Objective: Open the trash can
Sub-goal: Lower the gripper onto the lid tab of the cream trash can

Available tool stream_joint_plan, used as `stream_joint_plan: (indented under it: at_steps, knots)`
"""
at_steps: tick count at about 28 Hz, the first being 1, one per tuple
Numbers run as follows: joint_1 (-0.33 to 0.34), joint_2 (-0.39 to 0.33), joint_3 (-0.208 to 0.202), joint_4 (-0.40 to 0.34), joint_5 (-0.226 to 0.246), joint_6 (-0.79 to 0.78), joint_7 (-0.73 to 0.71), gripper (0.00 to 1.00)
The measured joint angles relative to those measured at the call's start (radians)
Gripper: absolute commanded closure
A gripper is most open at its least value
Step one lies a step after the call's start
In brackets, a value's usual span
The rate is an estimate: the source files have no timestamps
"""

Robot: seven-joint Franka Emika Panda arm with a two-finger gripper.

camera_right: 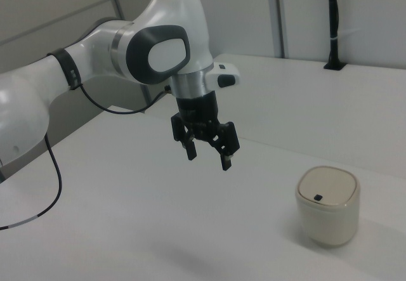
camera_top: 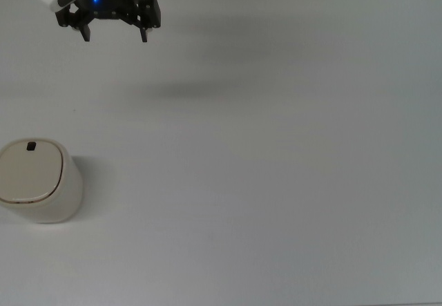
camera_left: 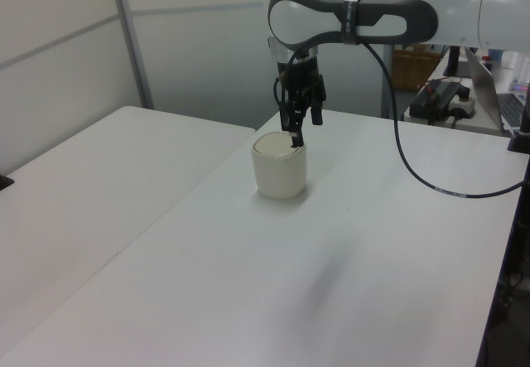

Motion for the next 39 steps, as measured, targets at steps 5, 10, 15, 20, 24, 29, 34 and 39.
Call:
stream_joint_plan:
  at_steps: [5, 10, 15, 20, 24, 29, 34, 39]
  knots:
    - [-0.006, -0.004, -0.002, 0.002, 0.000, 0.000, -0.005, 1.00]
    - [-0.008, -0.008, -0.005, 0.004, 0.000, 0.000, -0.016, 1.00]
    - [-0.010, -0.009, -0.005, 0.004, 0.000, 0.000, -0.016, 1.00]
    - [-0.022, -0.009, -0.006, 0.004, 0.017, 0.000, -0.016, 1.00]
    - [-0.045, -0.009, -0.006, 0.004, 0.030, 0.000, -0.018, 1.00]
    - [-0.057, -0.007, -0.006, 0.004, 0.040, 0.034, -0.020, 1.00]
    - [-0.057, 0.011, -0.006, 0.001, 0.050, 0.138, -0.020, 1.00]
    - [-0.066, 0.052, -0.006, -0.002, 0.053, 0.287, 0.001, 1.00]
